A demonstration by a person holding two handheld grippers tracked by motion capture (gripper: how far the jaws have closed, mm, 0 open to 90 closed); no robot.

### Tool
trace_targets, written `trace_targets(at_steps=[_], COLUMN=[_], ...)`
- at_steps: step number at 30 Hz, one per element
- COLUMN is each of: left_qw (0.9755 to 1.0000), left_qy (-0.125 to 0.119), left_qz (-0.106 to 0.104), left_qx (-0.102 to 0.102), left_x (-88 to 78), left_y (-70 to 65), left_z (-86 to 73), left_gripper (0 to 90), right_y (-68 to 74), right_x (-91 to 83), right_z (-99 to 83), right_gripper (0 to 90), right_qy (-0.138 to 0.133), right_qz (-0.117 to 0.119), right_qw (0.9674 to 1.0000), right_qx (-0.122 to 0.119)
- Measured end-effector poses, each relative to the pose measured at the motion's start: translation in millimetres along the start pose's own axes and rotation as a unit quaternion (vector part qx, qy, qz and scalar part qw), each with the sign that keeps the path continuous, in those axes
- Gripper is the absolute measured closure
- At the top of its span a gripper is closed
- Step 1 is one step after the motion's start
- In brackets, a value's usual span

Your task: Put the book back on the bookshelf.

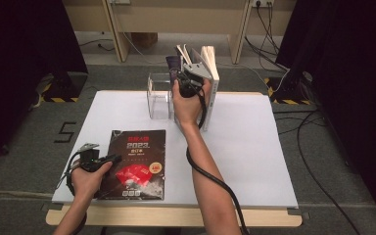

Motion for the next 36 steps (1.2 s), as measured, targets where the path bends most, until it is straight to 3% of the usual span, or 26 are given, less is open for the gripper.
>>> trace_targets(at_steps=[9, 12, 22, 36], left_qw=[1.0, 1.0, 1.0, 1.0], left_qy=[-0.002, -0.001, -0.001, 0.0], left_qz=[-0.002, 0.0, 0.001, -0.002], left_qx=[-0.002, -0.001, 0.0, 0.001], left_x=[-1.3, -2.1, -3.5, -3.0], left_y=[-0.1, -0.5, -1.8, -3.8], left_z=[-0.1, -0.4, -0.7, -0.6], left_gripper=[63.2, 63.2, 63.1, 63.1], right_y=[4.9, 5.6, -5.9, -13.7], right_x=[-21.2, -30.5, -57.4, -65.5], right_z=[-15.9, -23.9, -50.2, -46.5], right_gripper=[82.7, 82.6, 81.2, 78.4], right_qy=[-0.009, -0.014, 0.0, 0.032], right_qz=[0.001, -0.003, -0.001, 0.01], right_qw=[0.9997, 0.9992, 0.9993, 0.999], right_qx=[-0.021, -0.038, -0.039, -0.03])
Point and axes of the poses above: each handheld gripper's, and its own axes: x roughly forward along the jaws, z roughly out of its top, y roughly to its left, the point moved 2 cm from there along x, roughly forward along the jaws, and after that the axes turned 11 degrees about y, right-handed, at the moved point
